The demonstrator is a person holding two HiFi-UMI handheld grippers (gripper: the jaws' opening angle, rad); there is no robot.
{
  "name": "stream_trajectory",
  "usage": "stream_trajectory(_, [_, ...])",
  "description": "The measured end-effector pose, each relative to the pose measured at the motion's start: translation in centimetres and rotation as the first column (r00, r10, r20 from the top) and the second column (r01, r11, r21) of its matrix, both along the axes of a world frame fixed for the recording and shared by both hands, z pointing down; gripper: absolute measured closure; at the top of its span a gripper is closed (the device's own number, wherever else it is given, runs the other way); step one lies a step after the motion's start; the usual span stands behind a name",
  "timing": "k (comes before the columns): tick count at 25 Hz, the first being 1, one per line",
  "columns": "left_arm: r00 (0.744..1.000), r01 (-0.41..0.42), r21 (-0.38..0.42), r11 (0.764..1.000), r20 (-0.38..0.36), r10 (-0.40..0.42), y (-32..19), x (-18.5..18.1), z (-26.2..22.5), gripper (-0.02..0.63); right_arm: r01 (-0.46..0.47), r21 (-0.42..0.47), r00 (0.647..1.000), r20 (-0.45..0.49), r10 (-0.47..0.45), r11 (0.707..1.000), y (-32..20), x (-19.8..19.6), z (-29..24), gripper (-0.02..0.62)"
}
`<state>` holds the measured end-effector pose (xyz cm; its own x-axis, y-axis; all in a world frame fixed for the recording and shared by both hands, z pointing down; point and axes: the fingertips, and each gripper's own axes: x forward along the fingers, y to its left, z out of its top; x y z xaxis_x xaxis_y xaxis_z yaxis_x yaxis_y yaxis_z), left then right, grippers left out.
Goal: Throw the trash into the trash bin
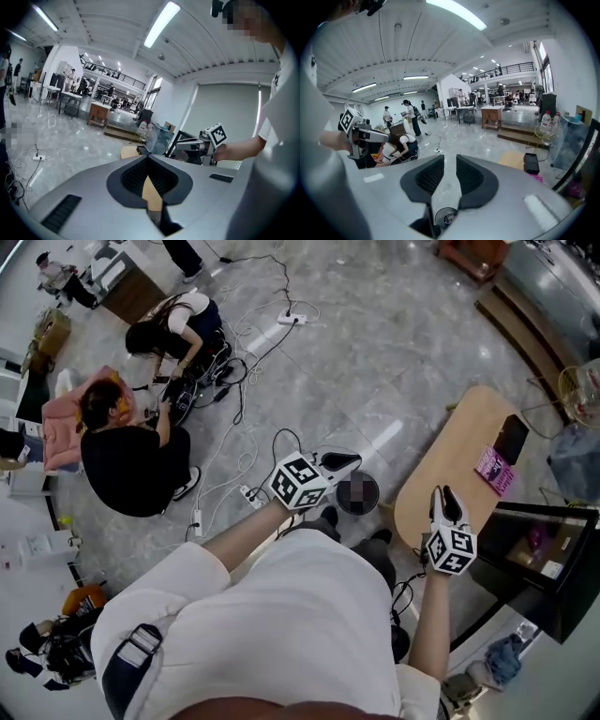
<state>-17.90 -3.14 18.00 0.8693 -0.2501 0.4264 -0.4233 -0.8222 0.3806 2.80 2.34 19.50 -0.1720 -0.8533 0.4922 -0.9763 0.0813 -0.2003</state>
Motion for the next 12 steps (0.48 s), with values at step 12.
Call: stream_trajectory(12, [0.995, -0.027, 0.171, 0.985, -0.085, 0.042, -0.3, 4.7, -10.9, 0.6, -0.078, 0.175, 0.996, -0.019, 0.082, 0.982, 1.3, 4.0, -11.9, 0.572])
